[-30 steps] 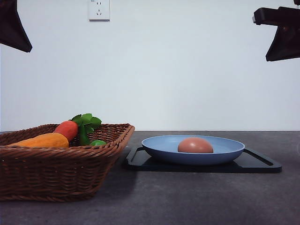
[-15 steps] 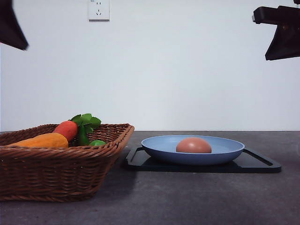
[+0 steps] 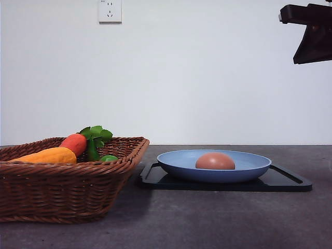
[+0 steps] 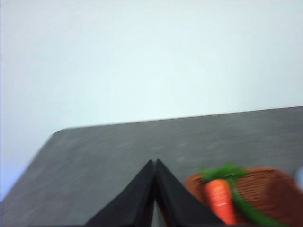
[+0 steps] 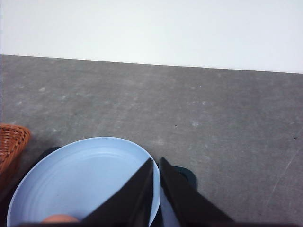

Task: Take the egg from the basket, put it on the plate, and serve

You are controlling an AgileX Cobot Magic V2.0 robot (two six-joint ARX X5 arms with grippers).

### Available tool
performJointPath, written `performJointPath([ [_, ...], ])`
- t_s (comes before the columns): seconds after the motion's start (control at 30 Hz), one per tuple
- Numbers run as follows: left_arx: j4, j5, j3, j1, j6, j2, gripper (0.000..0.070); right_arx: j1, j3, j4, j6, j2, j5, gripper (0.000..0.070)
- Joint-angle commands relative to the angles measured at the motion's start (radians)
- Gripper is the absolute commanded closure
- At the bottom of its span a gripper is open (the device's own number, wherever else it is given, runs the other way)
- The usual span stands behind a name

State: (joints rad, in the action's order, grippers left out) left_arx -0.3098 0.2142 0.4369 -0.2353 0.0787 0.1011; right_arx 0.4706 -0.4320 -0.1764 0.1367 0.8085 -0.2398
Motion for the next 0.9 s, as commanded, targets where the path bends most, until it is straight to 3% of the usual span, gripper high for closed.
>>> performJointPath([
  [0.0,0.024,0.003,-0.038,0.035,-0.008,-0.022,0.07,0.005,-0.006,-0.013,0.01,0.006,-0.004,0.0697],
  [0.33,0.126,0.003,-0.317,0.119,-0.041,-0.098,0.07,0.005,-0.006,-0.013,0.01,0.006,-0.004,0.0697],
  [0.7,0.123,0.003,-0.397,0.181,-0.095,-0.098,0.07,0.005,-0.006,-0.014,0.01,0.006,-0.004,0.0697],
  [0.87,0.128,0.001,-0.431,0.217,-0.163,-0.098,0.07,0.005,-0.006,-0.014,0.01,0.006,-0.004,0.0697],
])
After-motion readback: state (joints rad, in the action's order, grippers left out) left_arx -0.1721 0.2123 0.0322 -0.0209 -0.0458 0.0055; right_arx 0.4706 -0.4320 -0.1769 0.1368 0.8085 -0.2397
